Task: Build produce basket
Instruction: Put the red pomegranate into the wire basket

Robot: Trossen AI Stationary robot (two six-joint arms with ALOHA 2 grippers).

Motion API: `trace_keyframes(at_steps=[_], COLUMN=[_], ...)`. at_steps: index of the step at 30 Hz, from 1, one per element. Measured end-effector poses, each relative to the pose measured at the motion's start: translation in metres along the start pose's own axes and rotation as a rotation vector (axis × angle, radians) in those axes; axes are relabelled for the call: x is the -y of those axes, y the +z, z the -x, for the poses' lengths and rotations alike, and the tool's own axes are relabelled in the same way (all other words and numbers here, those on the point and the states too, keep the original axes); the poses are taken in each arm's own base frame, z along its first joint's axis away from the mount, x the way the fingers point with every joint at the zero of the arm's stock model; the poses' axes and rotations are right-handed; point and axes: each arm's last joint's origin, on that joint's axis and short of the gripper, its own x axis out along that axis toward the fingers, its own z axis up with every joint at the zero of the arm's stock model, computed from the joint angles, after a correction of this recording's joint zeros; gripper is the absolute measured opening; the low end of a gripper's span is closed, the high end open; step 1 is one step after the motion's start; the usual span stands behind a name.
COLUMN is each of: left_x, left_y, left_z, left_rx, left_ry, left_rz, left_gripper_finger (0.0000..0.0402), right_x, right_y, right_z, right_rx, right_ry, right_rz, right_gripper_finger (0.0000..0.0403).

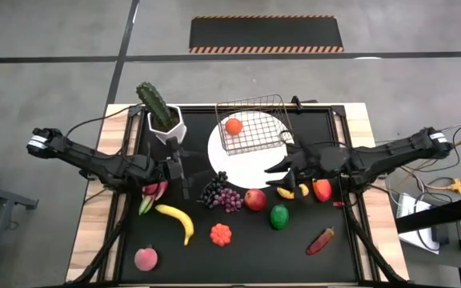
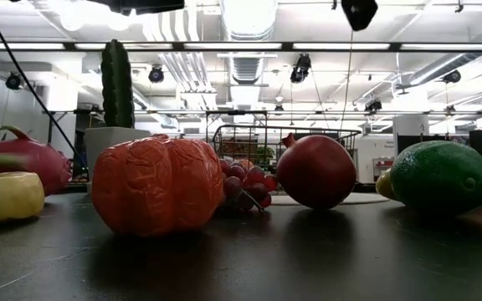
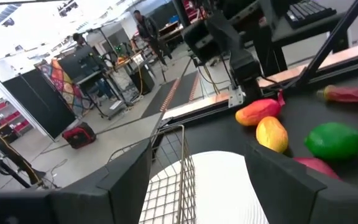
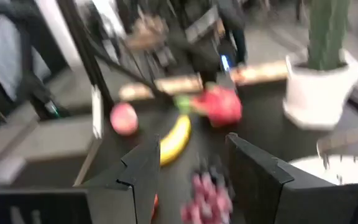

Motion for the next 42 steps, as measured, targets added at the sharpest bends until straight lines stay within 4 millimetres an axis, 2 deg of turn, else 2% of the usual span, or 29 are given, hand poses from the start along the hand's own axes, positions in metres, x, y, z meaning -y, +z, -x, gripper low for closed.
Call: trace_keyframes(at_steps=[9, 15, 19, 25, 29, 36, 42], left_x=[0.001, 0.002, 0.002, -0.001, -0.003, -0.004, -0.004], left_y=[-0.003, -0.005, -0.005, -0.004, -0.003, -0.004, -0.004], left_z=[0.000, 0.000, 0.000, 0.002, 0.003, 0.005, 0.006], left_rx=[-0.023, -0.039, -0.041, -0.047, -0.049, -0.058, -0.065], left_ry=[-0.010, -0.017, -0.018, 0.016, 0.031, 0.028, 0.024], left_rz=[-0.036, -0.047, -0.059, -0.088, -0.092, -0.098, -0.107], left_gripper_finger=[0.0240, 0.0240, 0.0240, 0.0240, 0.0240, 0.0240, 0.0240], right_x=[-0.023, -0.031, -0.033, -0.034, -0.030, -0.028, -0.017], right_y=[0.022, 0.022, 0.014, -0.003, -0.019, -0.032, -0.038], right_z=[-0.026, -0.050, -0.071, -0.097, -0.111, -0.134, -0.147], right_rx=[-0.448, -0.663, -0.765, -0.848, -0.907, -0.853, -0.827], right_ry=[-0.192, -0.268, -0.297, -0.283, -0.278, -0.245, -0.282], right_rz=[-0.066, -0.068, -0.032, 0.067, 0.126, 0.154, 0.100], right_gripper_finger=[0.0164, 0.0168, 0.0196, 0.0253, 0.0272, 0.0258, 0.0238])
